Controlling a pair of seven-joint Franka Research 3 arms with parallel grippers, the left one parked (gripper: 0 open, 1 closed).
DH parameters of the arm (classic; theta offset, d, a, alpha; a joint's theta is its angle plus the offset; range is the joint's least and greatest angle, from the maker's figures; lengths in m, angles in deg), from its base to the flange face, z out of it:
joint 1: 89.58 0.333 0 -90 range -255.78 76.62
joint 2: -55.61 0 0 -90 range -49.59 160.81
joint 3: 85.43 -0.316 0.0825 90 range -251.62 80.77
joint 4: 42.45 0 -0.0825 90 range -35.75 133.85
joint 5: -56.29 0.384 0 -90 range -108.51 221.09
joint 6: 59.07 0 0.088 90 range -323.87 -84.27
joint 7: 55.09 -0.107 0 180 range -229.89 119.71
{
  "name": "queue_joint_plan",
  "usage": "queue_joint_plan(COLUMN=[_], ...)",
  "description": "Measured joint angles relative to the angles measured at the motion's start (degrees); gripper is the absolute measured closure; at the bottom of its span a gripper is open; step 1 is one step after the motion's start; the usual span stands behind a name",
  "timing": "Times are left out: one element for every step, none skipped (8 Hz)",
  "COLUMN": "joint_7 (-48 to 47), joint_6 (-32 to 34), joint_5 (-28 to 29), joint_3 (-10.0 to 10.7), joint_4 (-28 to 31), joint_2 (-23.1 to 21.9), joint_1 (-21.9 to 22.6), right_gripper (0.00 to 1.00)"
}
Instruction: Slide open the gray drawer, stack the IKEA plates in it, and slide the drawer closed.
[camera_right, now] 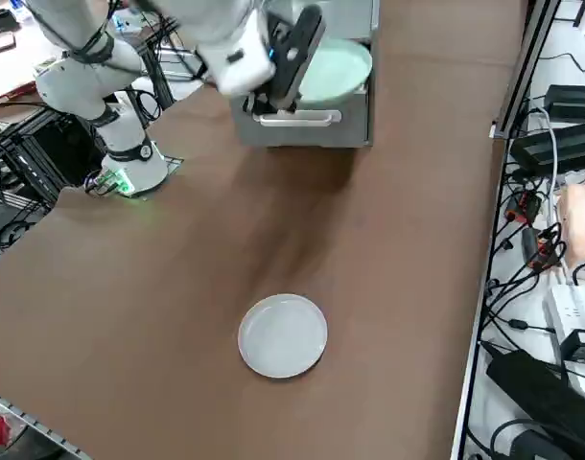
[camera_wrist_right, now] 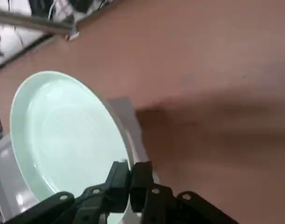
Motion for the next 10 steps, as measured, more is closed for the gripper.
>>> queue_joint_plan(joint_7=[-0.07,-0.14,-0.19,-0.36,-0.45,-1.13,-3.34,-6.55,-9.88,-12.28], joint_6=[-0.08,-0.49,-1.0,-1.36,-1.53,-1.67,-2.03,-2.77,-3.7,-4.48], joint_5=[-2.39,-6.17,-10.2,-13.58,-16.77,-19.45,-21.22,-22.05,-22.36,-22.51], joint_3=[-0.21,-0.41,-0.48,-0.5,-0.48,-0.44,-0.42,-0.44,-0.47,-0.49], joint_4=[3.01,5.99,8.41,10.02,10.96,11.65,12.29,12.92,13.42,13.72], joint_2=[-2.65,-4.64,-5.91,-6.47,-6.52,-6.51,-6.49,-6.47,-6.44,-6.29], joint_1=[4.6,9.18,13.25,16.51,19.03,21.27,23.85,26.74,29.5,31.62], right_gripper=[1.0,1.0,1.0,1.0,1.0,0.99,0.99,0.99,0.99,0.96])
